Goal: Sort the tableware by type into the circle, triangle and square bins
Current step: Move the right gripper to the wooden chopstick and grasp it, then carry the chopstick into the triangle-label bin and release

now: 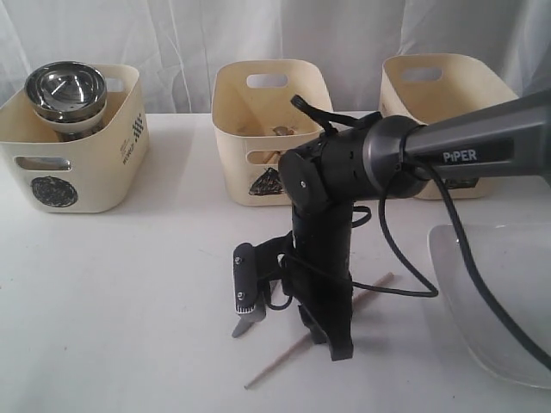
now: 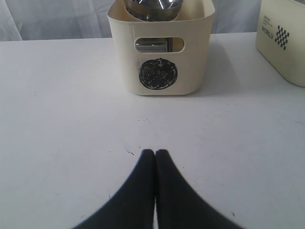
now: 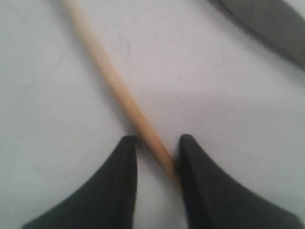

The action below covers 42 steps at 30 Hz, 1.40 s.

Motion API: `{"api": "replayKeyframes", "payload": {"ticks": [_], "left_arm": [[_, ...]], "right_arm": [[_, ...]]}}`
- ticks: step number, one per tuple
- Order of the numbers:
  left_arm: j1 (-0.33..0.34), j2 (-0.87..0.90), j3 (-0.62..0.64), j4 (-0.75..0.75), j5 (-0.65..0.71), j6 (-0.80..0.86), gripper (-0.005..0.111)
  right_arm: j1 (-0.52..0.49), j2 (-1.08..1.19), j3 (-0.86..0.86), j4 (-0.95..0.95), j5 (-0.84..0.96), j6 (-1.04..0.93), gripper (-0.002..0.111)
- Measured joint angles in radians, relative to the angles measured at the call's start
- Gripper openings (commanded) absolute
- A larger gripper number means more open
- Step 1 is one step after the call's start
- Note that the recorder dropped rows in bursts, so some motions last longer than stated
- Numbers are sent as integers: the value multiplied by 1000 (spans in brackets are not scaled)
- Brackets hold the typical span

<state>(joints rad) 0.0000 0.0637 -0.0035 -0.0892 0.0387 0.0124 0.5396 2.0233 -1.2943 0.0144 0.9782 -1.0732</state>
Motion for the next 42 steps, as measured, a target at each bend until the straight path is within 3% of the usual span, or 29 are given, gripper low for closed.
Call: {"api": "replayKeyframes", "payload": {"ticks": [1,7,18,24,34,42], "left_arm": [[0,0,0,0,0,0,0],[0,0,0,0,0,0,0],[0,0,0,0,0,0,0],[0,0,0,0,0,0,0],[0,0,0,0,0,0,0],[0,0,0,0,0,0,0]], "right_arm": [[0,0,0,0,20,30,0],[0,5,0,32,103,192,0],[0,-112,44,460,118,250,0],[-25,-280,150,586,-121,271,0],[-193,-434,248,715,-759,582,0],[-282,-383,93,799,-878,623,0]]}}
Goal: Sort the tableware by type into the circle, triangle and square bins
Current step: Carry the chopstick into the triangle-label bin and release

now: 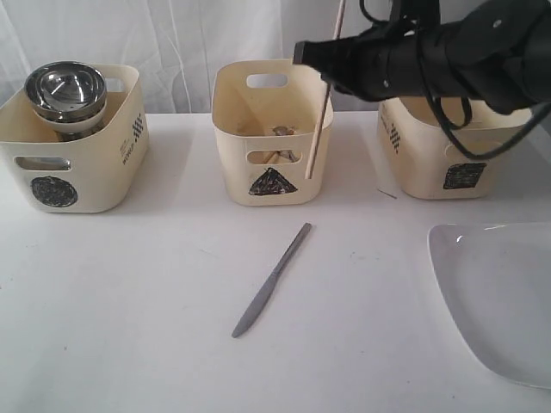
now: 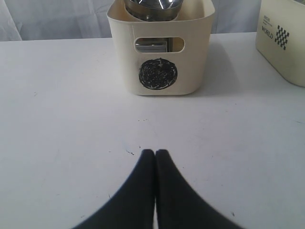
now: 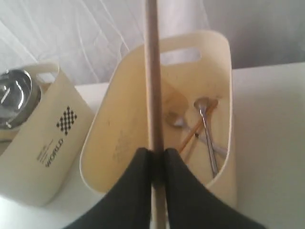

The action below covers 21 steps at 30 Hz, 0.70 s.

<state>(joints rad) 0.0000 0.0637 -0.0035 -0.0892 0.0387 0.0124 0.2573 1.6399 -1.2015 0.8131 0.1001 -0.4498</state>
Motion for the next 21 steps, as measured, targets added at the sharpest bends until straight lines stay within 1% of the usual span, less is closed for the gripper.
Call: {"api": "replayKeyframes", "payload": {"ticks": [9,16,17,19,20,21], "left_arm": [[0,0,0,0,0,0,0],[0,0,0,0,0,0,0],[0,0,0,0,0,0,0],[0,0,0,0,0,0,0],[0,0,0,0,0,0,0],[0,0,0,0,0,0,0]], "right_arm": [[-47,143,-244,81,-2,69,0],[-60,320,-420,119,22,90,0],[-60,340,-438,123,33,90,1],[-61,388,-479,123,55,84,7],[-61,405,-493,123,64,80,11],[-61,426,-507,123,74,75,17]]}}
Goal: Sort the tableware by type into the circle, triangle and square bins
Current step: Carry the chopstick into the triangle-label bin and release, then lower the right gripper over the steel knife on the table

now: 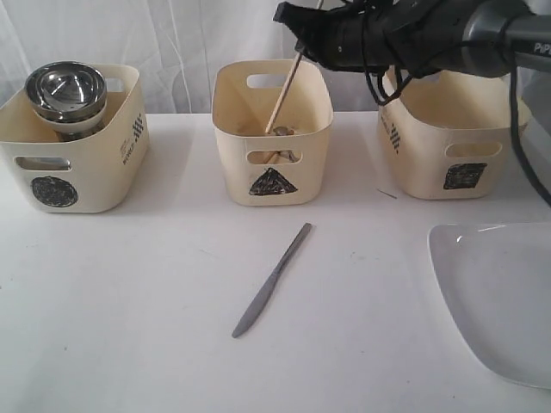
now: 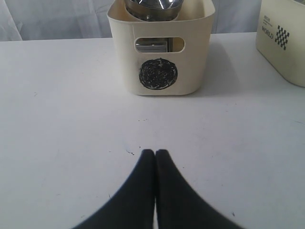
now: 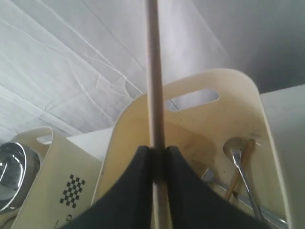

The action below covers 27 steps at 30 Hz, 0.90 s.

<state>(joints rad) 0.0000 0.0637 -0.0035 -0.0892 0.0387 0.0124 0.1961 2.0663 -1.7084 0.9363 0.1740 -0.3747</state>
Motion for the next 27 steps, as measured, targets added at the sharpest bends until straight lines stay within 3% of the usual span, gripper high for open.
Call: {"api": "replayKeyframes", "payload": {"ticks": [4,11,18,21,27], "left_arm": [[0,0,0,0,0,0,0],[0,0,0,0,0,0,0],[0,0,0,0,0,0,0],[0,0,0,0,0,0,0],[0,0,0,0,0,0,0]], "right_arm": [[0,46,-28,2,53,-19,29],[0,-5,-3,-54,141,-37,29],[2,-189,161,-178,263,-14,29],[24,-273,279,-304,309,110,29],[111,-340,515,-670,343,642,29]]}}
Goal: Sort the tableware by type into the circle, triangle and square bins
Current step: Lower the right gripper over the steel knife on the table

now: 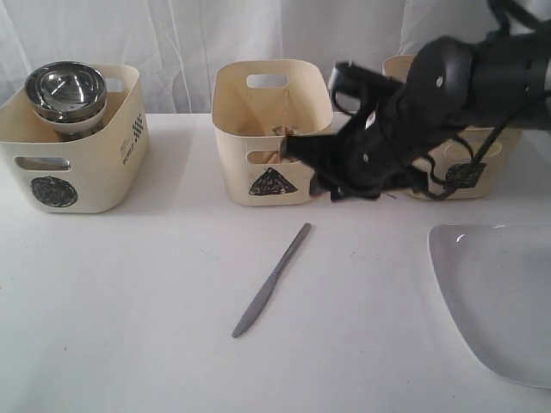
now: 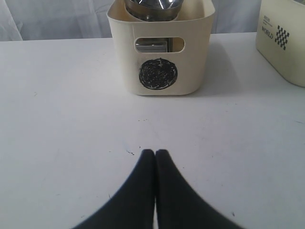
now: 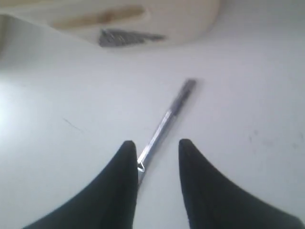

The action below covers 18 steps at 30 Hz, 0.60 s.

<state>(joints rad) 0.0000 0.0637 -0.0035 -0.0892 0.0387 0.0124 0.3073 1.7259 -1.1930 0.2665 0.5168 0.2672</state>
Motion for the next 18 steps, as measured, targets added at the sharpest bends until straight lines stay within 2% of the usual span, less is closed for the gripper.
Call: {"api": "replayKeyframes", "payload": {"ticks": [2,5,9,11,14,18], "left_arm": [[0,0,0,0,0,0,0],[0,0,0,0,0,0,0],[0,0,0,0,0,0,0],[0,0,0,0,0,0,0],[0,0,0,0,0,0,0],[0,0,0,0,0,0,0]], "right_arm": [[37,7,42,-80,4,160,32],[91,30,60,-140,1,268,41],[154,60,59,-163,-34,304,64],[172,80,42,-170,-37,330,64],[181,129,-9,-197,-12,461,55],[200,213,-117,-436,111,738,53]]}}
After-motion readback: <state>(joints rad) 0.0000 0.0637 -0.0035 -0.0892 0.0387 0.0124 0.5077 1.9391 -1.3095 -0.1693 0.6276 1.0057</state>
